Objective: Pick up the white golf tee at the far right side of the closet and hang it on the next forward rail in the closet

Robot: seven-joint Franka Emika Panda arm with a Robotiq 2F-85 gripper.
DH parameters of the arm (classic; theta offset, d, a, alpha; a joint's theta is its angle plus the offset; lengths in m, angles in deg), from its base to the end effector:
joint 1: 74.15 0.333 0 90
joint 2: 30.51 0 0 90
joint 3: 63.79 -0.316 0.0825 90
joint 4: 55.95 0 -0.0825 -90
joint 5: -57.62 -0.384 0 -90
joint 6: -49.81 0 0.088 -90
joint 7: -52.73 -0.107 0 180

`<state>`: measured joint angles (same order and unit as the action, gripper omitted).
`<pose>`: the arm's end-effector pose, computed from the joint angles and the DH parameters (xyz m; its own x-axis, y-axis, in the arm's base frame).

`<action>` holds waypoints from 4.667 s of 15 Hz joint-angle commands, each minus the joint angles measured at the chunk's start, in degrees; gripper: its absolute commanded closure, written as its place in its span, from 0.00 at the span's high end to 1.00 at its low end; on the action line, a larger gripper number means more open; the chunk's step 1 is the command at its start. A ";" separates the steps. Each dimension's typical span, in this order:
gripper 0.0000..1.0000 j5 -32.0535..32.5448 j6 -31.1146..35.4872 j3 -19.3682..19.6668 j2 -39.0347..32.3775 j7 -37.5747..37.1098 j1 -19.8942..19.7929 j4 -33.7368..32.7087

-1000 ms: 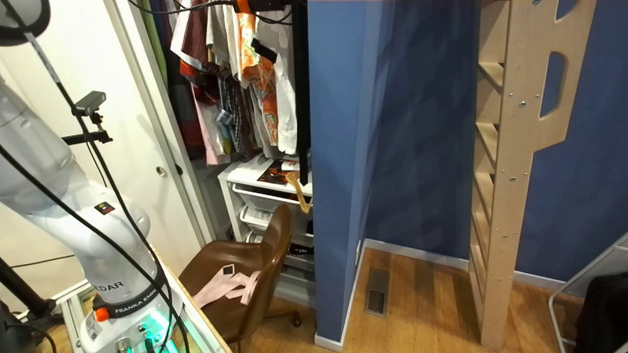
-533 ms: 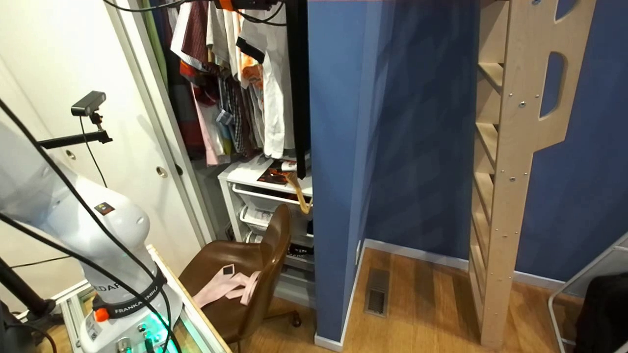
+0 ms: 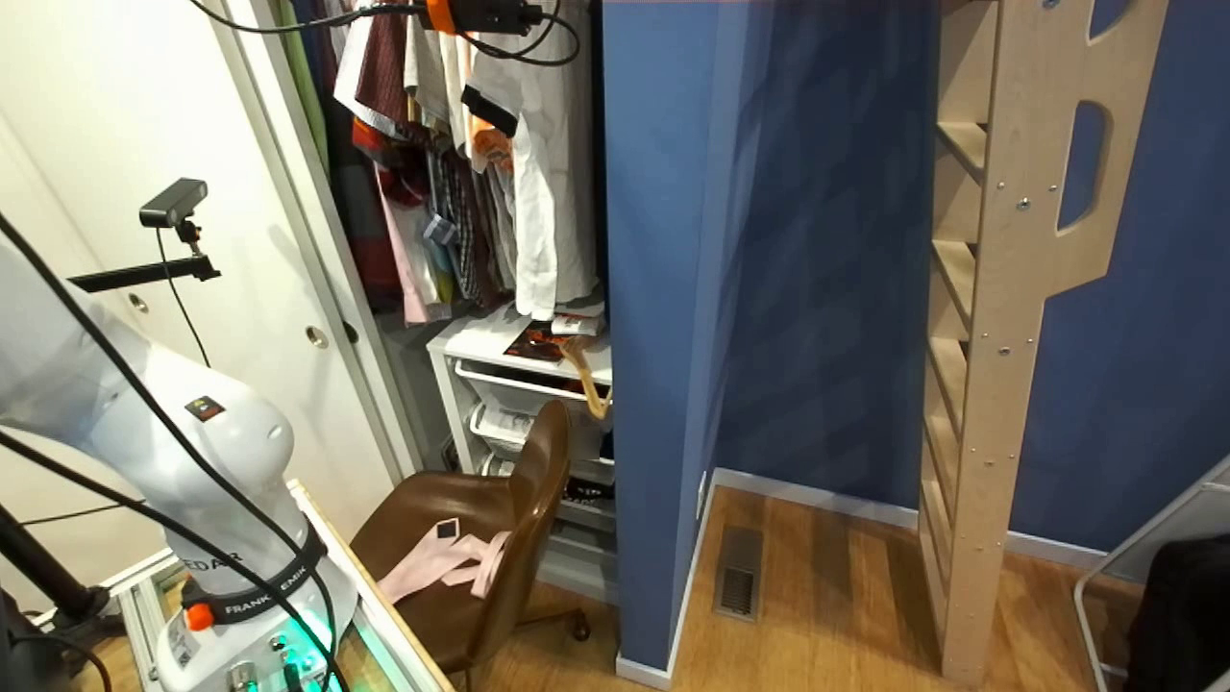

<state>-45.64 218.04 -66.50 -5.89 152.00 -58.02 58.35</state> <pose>0.4439 0.0914 0.7262 -0.0190 -0.0626 0.9979 0.5031 -0.8631 -0.0445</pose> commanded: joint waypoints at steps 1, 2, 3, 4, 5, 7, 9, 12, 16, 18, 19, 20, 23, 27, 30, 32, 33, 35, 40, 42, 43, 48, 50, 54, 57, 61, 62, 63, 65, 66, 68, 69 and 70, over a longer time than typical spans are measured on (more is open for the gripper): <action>0.05 3.00 -0.88 1.48 3.39 -4.94 0.16 3.03; 0.05 3.72 -1.60 2.15 4.34 -6.39 0.24 4.03; 0.05 4.28 -2.31 2.83 5.33 -7.33 0.20 4.89; 0.05 5.08 -3.30 3.58 6.56 -8.08 0.22 5.84; 0.05 6.64 -4.01 4.18 7.73 -9.36 0.19 6.93; 0.05 8.90 -6.58 5.59 10.26 -10.80 0.19 8.54; 0.05 11.66 -9.18 6.74 12.80 -13.27 0.16 10.20; 0.05 16.30 -11.68 7.76 16.57 -18.73 -0.63 13.29; 0.05 23.38 -14.61 9.34 21.03 -26.19 -2.62 16.44; 0.05 26.45 -17.31 10.40 22.94 -29.40 -3.75 17.42; 0.05 27.56 -18.89 11.12 23.63 -30.21 -4.20 17.49; 0.05 26.64 -22.69 10.30 24.04 -30.66 -7.74 17.39; 0.05 27.02 -29.11 11.39 25.61 -31.71 -10.92 17.51; 0.05 28.53 -33.71 11.47 26.35 -34.11 -16.86 17.80; 0.05 29.65 -35.07 11.99 26.81 -35.05 -19.84 17.90; 0.05 29.53 -35.97 12.34 26.90 -35.35 -21.00 17.89; 0.05 29.48 -36.43 12.42 26.89 -35.54 -21.35 17.94; 0.05 29.32 -37.14 12.30 26.54 -35.86 -21.90 18.04; 0.05 28.19 -37.68 11.77 25.45 -35.92 -21.61 18.51; 0.05 27.00 -36.88 11.37 25.05 -35.29 -21.34 18.64; 0.05 26.69 -36.71 11.26 24.84 -35.07 -21.25 18.42; 0.05 24.54 -35.02 10.16 23.10 -33.48 -20.65 17.04; 0.05 23.51 -33.66 9.53 22.27 -33.01 -20.66 16.56; 0.05 22.71 -32.04 8.41 20.32 -32.69 -20.86 15.71; 0.05 23.21 -31.38 8.33 19.37 -33.03 -21.11 15.01; 0.43 23.29 -30.94 8.37 18.83 -33.10 -21.15 14.39; 0.44 23.34 -31.30 8.38 18.97 -33.40 -20.95 14.29; 0.49 24.02 -32.09 8.29 19.41 -34.22 -20.82 13.86; 0.63 25.38 -32.98 8.10 20.04 -34.79 -20.84 12.65; 0.71 26.68 -33.68 7.86 20.59 -35.49 -21.04 12.03; 0.84 30.16 -35.69 7.53 21.48 -37.43 -21.53 10.88; 0.91 31.92 -36.50 7.40 21.95 -37.93 -21.69 10.31; 0.98 34.20 -37.51 7.32 22.38 -39.16 -21.85 9.48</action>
<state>-17.02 183.31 -58.69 15.18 116.78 -79.00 69.88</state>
